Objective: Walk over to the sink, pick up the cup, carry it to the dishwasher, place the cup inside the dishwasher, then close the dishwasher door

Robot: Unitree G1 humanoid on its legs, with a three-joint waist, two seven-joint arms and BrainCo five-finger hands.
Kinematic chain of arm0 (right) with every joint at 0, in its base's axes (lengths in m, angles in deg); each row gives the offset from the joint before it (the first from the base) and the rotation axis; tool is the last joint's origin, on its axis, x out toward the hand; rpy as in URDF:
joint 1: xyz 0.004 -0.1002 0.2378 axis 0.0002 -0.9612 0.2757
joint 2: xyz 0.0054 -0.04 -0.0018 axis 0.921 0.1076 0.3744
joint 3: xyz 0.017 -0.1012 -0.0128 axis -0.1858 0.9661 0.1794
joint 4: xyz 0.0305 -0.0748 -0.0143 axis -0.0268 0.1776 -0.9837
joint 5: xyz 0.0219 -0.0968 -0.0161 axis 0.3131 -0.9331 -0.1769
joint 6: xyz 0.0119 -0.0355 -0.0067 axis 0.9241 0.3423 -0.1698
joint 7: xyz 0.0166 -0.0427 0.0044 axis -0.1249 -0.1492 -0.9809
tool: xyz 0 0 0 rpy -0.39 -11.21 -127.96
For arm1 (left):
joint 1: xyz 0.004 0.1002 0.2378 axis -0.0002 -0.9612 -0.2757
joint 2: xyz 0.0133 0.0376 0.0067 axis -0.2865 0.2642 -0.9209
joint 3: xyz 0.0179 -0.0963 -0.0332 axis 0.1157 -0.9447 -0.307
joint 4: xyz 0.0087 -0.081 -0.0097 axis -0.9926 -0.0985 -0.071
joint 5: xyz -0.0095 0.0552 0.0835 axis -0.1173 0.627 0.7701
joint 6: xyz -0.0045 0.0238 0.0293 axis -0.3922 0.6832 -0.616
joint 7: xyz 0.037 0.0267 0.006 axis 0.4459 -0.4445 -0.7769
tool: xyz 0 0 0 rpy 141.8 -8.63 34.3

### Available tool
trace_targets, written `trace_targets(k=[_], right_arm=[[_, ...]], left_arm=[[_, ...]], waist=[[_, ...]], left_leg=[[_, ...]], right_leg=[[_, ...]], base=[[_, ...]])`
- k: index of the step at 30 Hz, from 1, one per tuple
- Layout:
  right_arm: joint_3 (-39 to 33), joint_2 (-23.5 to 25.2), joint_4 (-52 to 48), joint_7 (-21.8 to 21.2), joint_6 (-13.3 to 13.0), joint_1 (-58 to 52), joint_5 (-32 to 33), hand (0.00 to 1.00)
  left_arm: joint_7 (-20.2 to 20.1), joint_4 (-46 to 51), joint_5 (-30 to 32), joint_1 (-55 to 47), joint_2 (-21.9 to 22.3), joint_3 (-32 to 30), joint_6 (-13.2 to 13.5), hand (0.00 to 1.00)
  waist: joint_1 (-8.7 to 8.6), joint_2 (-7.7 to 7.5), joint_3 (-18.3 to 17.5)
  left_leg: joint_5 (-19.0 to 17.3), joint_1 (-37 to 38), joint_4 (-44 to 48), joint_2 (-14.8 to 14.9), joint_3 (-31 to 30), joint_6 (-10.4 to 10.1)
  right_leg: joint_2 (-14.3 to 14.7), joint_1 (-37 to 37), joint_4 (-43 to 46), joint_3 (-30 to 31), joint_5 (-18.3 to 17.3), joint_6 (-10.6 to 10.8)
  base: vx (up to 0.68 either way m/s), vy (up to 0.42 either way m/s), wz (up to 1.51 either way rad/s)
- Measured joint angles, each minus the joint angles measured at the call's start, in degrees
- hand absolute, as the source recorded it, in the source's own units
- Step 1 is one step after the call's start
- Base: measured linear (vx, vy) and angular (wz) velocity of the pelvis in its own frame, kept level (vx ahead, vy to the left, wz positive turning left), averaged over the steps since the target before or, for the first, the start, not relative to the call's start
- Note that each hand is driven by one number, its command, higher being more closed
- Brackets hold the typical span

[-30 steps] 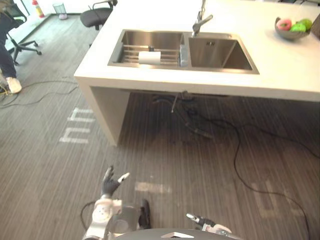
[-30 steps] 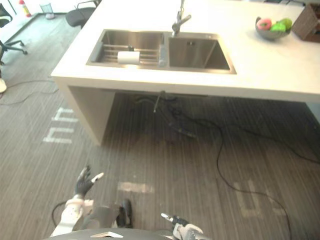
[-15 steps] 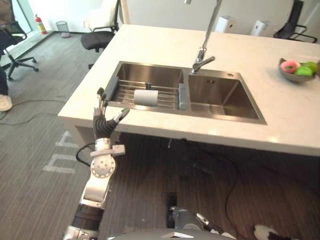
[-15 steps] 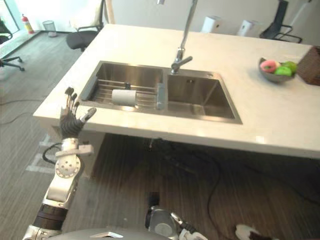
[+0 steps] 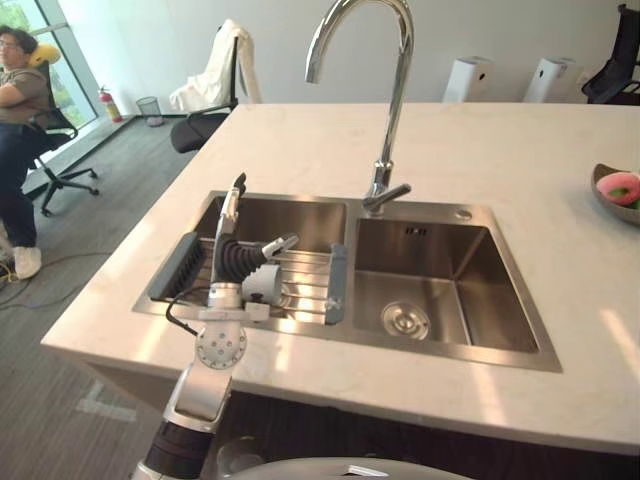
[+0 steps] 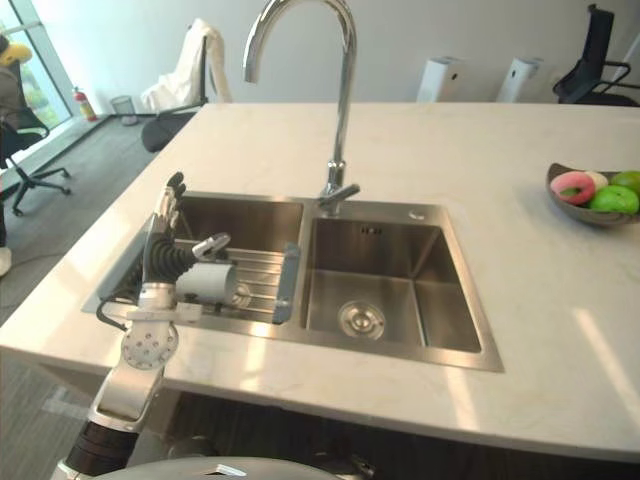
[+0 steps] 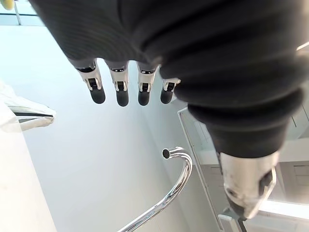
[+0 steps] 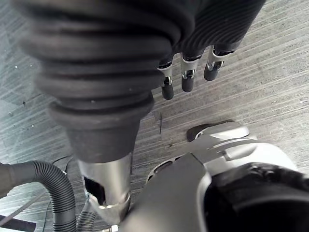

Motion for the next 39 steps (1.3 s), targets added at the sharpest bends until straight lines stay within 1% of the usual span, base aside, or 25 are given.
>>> trace_targets(k=[1,2,3,4,5,6,7,8,9,11,14,17,18,21,22,23,25,26,27,28,30,31,33,35,39], right_arm=[[0.5,0.0,0.0,-0.8,0.1,0.5,0.0,0.0],[0.6,0.0,0.2,-1.3,0.1,0.9,0.0,0.0],[0.6,0.1,0.3,-1.9,0.1,1.0,0.0,0.0],[0.5,0.0,0.4,-2.0,-0.2,1.0,0.0,0.0],[-0.1,-0.1,1.2,-2.3,-0.5,1.3,-0.3,0.0],[-0.4,-0.4,1.8,-2.5,-0.9,1.3,-2.1,0.0],[-0.4,-0.3,1.9,-2.7,-1.2,1.4,-2.9,0.0],[-0.3,0.2,1.9,-3.2,-1.7,1.4,-4.1,0.0],[-0.3,0.7,2.0,-3.7,-1.7,1.5,-4.5,0.0],[-0.3,1.4,1.9,-3.7,-1.7,1.5,-4.5,0.0],[0.0,1.5,1.6,-3.7,-1.8,1.6,-4.5,0.0],[1.0,1.4,1.5,-3.7,-1.7,1.9,-4.5,0.0],[1.3,1.2,1.5,-3.7,-1.6,1.9,-4.5,0.0],[3.2,0.3,1.5,-3.7,-1.4,1.9,-4.5,0.0],[3.2,0.1,1.3,-3.7,-1.4,2.0,-4.4,0.0],[3.2,0.0,1.2,-3.7,-1.4,2.0,-4.4,0.0],[3.2,-0.2,1.1,-3.7,-0.4,1.9,-4.4,0.0],[3.2,-0.2,1.0,-3.7,-0.2,1.9,-4.4,0.0],[3.2,-0.1,0.8,-3.7,0.3,2.0,-4.4,0.0],[3.2,0.0,0.8,-3.7,0.3,1.8,-4.4,0.0],[3.2,0.3,0.8,-3.7,0.5,1.7,-4.2,0.0],[3.2,0.3,0.8,-3.7,0.5,1.6,-4.2,0.0],[3.3,1.2,0.8,-3.5,0.7,1.1,-3.9,0.0],[3.3,1.7,0.8,-3.4,0.8,0.9,-3.6,0.0],[3.9,1.7,0.8,-3.4,1.1,1.1,-3.3,0.0]], left_arm=[[-0.7,-0.1,0.0,0.1,-0.2,0.0,0.0,0.0],[-0.9,-0.2,0.1,0.2,-0.3,0.1,0.0,0.0],[-1.4,-0.6,1.1,0.5,-0.3,0.1,-0.3,0.0],[-1.8,-0.6,1.6,0.6,-0.4,0.1,-0.5,0.0],[-2.9,-0.6,2.8,0.7,-0.6,0.1,-0.9,0.0],[-4.0,-0.6,4.4,0.8,-1.3,0.4,-1.0,0.0],[-4.7,-0.7,5.3,0.9,-2.2,0.6,-1.1,0.0],[-5.9,-0.6,6.4,1.5,-4.5,1.4,-1.3,0.0],[-7.2,-0.5,7.2,2.6,-7.4,2.4,-1.6,0.0],[-9.0,-0.5,7.7,3.3,-10.8,2.4,-2.2,0.0],[-12.7,-0.5,7.7,3.4,-13.8,2.3,-3.6,0.0],[-15.8,-0.5,7.7,3.4,-15.1,2.4,-3.8,0.0],[-17.5,-0.5,7.8,3.4,-15.6,2.4,-4.1,0.0],[-20.3,-0.5,8.3,3.4,-15.6,2.3,-4.3,0.0],[-22.2,-0.5,9.3,3.3,-15.6,2.3,-4.6,0.0],[-23.2,-0.5,10.0,3.3,-15.6,2.3,-4.8,0.0],[-27.4,-0.5,14.9,3.3,-15.8,2.3,-7.7,0.0],[-28.4,-0.5,15.8,3.2,-15.9,2.3,-8.4,0.0],[-30.5,-0.5,16.8,3.1,-16.4,2.3,-9.5,0.0],[-31.1,-0.5,16.9,3.0,-16.8,2.3,-9.9,0.0],[-34.3,-0.5,18.9,2.8,-18.2,2.3,-11.0,0.0],[-35.0,-0.5,19.2,2.8,-18.3,2.3,-11.1,0.0],[-37.1,-0.6,20.3,2.8,-18.5,2.8,-11.7,0.0],[-37.8,-0.6,21.5,2.8,-19.2,4.0,-12.2,0.0],[-38.4,-0.7,23.9,2.8,-19.9,5.6,-12.6,0.0]], waist=[[-0.05,-0.25,-0.1],[-0.14,-0.36,-0.2],[-0.34,-0.57,-0.1],[-0.43,-0.56,-0.1],[-0.57,-0.24,-0.2],[-0.8,0.78,-0.7],[-1.05,1.0,-1.1],[-1.4,-0.25,-1.5],[-1.16,-1.32,-1.9],[-1.06,-2.29,-2.1],[-1.49,-2.33,-2.1],[-1.61,-2.14,-2.1],[-1.57,-1.91,-2.2],[-1.61,-1.42,-2.5],[-1.7,-1.03,-2.8],[-1.64,-1.1,-2.8],[-1.09,-0.82,-3.0],[-1.09,-0.87,-3.0],[-1.07,-1.13,-3.1],[-1.11,-1.3,-3.2],[-1.19,-1.66,-3.4],[-1.21,-1.89,-3.3],[-1.26,-3.36,-3.3],[-1.33,-4.15,-3.5],[-1.71,-4.13,-3.6]], left_leg=[[0.6,0.3,-9.5,-2.0,-0.3,-0.9],[1.3,0.4,-13.8,-3.2,-1.0,-1.6],[3.7,0.5,-21.0,-5.3,-3.0,-2.3],[5.6,1.1,-24.0,-6.3,-4.0,-2.3],[10.0,2.9,-30.8,-7.5,-4.9,-2.3],[16.5,5.4,-35.9,-7.6,-5.2,-2.4],[15.9,6.9,-37.6,-8.0,-5.0,-3.2],[16.4,8.6,-40.3,-9.6,-4.8,-2.6],[16.6,9.4,-42.2,-10.7,-4.3,-2.4],[17.2,10.1,-44.3,-12.3,-3.7,-1.6],[17.3,10.3,-44.7,-13.9,-3.7,-1.4],[17.4,11.0,-45.0,-14.0,-3.8,-1.3],[17.4,11.6,-45.1,-13.8,-4.0,-1.3],[17.4,11.4,-45.2,-13.5,-4.5,-1.2],[17.5,11.1,-45.2,-13.4,-5.2,-1.3],[17.5,11.0,-45.2,-13.4,-5.3,-1.3],[17.5,10.9,-45.2,-13.4,-5.4,-1.3],[17.5,10.9,-45.2,-13.5,-5.4,-1.2],[17.5,10.7,-45.2,-13.5,-5.4,-1.2],[17.4,10.5,-45.2,-13.6,-5.4,-1.2],[17.4,10.1,-45.2,-13.7,-5.5,-1.2],[17.4,10.1,-45.2,-13.8,-5.5,-1.1],[17.4,10.0,-45.2,-13.9,-5.5,-1.1],[17.4,10.0,-45.2,-13.9,-5.5,-1.2],[17.4,10.2,-45.3,-13.9,-5.5,-1.2]], right_leg=[[-0.8,0.0,-0.3,0.6,0.1,0.4],[-1.4,-0.2,-0.1,0.9,0.0,0.7],[-2.5,-0.6,0.3,1.3,-0.6,1.6],[-2.9,-0.7,0.7,1.5,-1.0,2.3],[-3.3,0.0,0.8,2.1,-1.8,3.4],[-3.0,0.7,1.1,2.5,-2.9,4.5],[-3.3,1.2,1.6,2.7,-3.6,5.0],[-4.8,1.1,2.5,2.6,-4.3,5.8],[-6.0,1.0,2.3,2.7,-4.7,6.4],[-7.2,0.9,1.8,2.7,-4.9,7.0],[-8.7,1.5,0.9,2.3,-4.8,8.1],[-8.7,2.4,0.1,2.0,-4.6,8.5],[-8.4,3.0,-0.3,1.8,-4.6,8.4],[-8.1,3.0,-0.4,1.2,-4.7,8.3],[-8.0,3.1,-0.6,0.6,-4.6,8.3],[-8.0,3.2,-0.8,0.5,-4.5,8.3],[-7.9,3.7,-2.0,0.3,-3.9,8.5],[-7.9,3.9,-2.3,0.3,-3.8,8.5],[-7.9,3.9,-2.8,0.2,-3.6,8.5],[-7.9,3.9,-3.0,0.2,-3.5,8.6],[-8.0,3.9,-4.0,0.1,-3.0,8.7],[-8.0,4.0,-4.1,0.1,-2.9,8.7],[-8.1,4.3,-4.6,-0.2,-2.8,8.7],[-8.1,4.4,-4.7,-0.2,-2.8,8.7],[-8.0,4.8,-5.2,-0.5,-2.7,8.7]], base=[[0.31,0.019,-0.2],[0.3,0.075,-0.14],[0.28,0.118,-0.06],[0.31,0.175,-0.08],[0.29,0.226,-0.14],[0.2,0.167,-0.14],[0.22,0.226,-0.01],[0.16,0.2,0.06],[0.18,0.231,0.05],[0.07,0.13,0.0],[0.02,0.079,0.04],[-0.05,0.008,0.04],[-0.1,-0.036,0.02],[-0.07,-0.03,0.1],[-0.05,-0.015,0.17],[-0.04,-0.012,0.16],[-0.01,-0.002,0.02],[0.0,0.0,0.0],[0.0,0.0,0.0],[0.0,0.0,0.0],[0.03,0.007,-0.01],[0.0,0.0,0.0],[0.02,-0.006,0.03],[0.0,0.0,0.0],[-0.01,-0.002,0.0]])
